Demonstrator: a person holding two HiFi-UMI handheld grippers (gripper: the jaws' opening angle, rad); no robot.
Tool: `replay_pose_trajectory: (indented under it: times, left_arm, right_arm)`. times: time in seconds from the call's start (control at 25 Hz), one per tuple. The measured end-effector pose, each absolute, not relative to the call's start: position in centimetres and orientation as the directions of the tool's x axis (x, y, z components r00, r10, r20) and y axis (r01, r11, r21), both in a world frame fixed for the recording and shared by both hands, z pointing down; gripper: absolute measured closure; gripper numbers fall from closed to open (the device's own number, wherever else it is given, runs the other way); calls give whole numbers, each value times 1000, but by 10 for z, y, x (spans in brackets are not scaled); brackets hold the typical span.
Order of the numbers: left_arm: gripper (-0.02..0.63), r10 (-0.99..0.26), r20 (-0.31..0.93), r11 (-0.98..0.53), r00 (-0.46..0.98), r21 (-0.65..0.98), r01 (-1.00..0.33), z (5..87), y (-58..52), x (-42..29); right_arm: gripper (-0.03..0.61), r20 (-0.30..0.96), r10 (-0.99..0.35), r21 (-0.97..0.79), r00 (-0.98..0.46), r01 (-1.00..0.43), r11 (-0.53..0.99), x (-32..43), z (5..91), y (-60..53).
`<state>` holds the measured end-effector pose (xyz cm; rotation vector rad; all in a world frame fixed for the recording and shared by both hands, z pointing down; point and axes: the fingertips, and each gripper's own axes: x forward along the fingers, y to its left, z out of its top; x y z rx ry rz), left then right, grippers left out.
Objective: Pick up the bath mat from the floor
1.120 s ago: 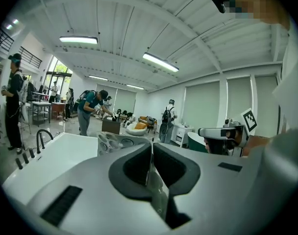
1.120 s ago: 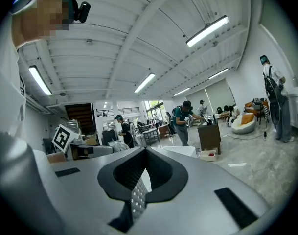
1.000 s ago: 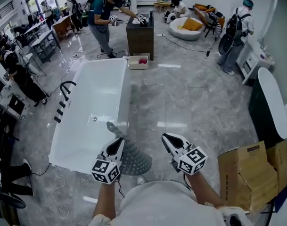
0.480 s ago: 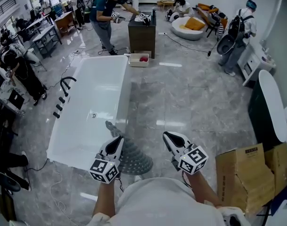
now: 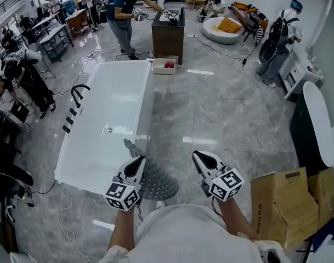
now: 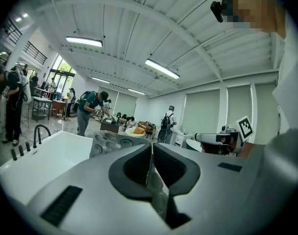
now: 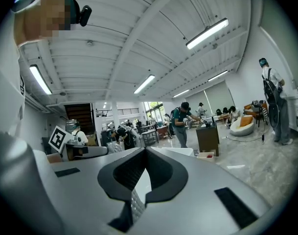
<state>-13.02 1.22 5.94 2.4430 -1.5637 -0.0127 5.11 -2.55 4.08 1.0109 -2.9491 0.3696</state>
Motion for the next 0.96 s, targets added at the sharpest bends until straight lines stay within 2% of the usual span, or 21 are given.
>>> replay_pose_trajectory:
  times: [0.96]
  left_arm:
    - [584,-891,142,-397,430,210,-893,66,15,-124]
  right_arm:
    - [552,90,-620,-248,-779,-621,744,62,51,-23]
